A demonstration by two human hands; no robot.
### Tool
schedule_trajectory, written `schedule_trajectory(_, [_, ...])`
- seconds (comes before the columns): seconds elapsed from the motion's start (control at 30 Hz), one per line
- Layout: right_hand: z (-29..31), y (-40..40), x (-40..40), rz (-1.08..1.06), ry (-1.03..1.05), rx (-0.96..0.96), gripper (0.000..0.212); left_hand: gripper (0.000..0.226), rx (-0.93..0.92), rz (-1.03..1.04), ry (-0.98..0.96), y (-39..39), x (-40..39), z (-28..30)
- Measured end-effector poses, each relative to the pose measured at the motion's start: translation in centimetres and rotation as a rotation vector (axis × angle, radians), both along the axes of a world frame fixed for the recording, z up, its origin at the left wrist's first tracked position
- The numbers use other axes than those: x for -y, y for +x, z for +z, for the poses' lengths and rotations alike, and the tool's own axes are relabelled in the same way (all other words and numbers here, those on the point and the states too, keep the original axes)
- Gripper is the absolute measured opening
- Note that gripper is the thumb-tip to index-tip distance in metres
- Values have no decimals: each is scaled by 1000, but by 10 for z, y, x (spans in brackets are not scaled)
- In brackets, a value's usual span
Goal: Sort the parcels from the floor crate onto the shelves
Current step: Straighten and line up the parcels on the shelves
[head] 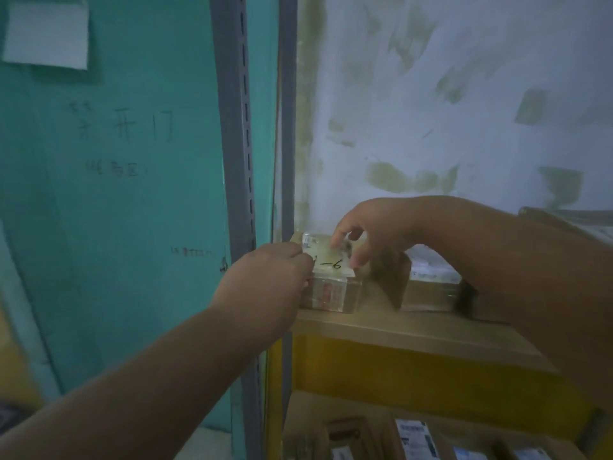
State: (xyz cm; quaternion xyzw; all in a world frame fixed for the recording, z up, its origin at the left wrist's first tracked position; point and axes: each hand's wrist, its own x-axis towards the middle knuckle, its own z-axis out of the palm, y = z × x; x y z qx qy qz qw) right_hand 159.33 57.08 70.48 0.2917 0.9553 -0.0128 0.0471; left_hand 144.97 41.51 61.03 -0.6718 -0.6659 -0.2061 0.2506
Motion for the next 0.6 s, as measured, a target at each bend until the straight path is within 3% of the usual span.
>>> schedule_trajectory(0.33, [-6,-14,1,217,58,-3,39,16,61,293,-34,14,12,2])
schedule_trajectory(0.6, [-8,-6,6,185,68,-31,43,17,77,337,-70,20,12,8])
